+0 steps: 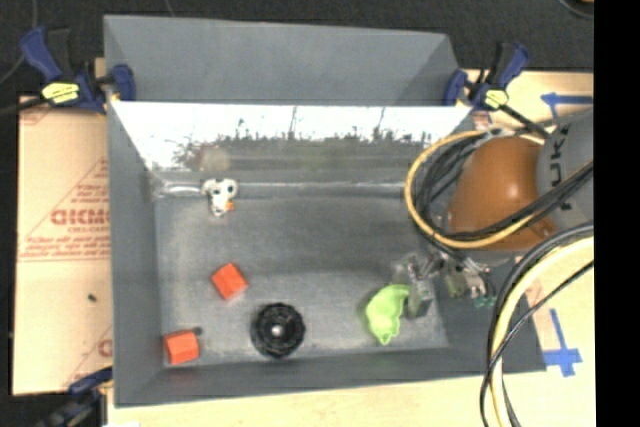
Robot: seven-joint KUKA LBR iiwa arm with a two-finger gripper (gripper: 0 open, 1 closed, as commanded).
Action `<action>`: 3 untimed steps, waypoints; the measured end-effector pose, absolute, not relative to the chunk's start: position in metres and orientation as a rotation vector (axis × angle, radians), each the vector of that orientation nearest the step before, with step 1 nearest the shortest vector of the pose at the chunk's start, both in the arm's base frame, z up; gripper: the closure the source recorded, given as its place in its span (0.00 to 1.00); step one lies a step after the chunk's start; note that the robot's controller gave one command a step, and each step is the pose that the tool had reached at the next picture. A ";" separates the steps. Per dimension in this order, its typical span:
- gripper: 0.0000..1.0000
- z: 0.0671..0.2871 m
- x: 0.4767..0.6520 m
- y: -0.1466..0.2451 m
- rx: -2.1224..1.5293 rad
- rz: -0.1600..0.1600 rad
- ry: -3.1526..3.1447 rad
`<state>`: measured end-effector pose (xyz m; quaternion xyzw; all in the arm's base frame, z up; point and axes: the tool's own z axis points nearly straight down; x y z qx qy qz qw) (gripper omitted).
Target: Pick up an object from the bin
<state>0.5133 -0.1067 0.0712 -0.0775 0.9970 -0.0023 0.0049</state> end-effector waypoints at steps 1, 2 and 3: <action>1.00 0.071 0.485 -0.096 -0.451 -0.012 3.096; 1.00 0.074 0.487 -0.073 -0.553 -0.010 3.077; 1.00 0.071 0.473 -0.090 -0.536 -0.012 3.079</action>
Offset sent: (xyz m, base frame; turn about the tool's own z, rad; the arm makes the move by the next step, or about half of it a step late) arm -0.0284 0.0334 0.0024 -0.1991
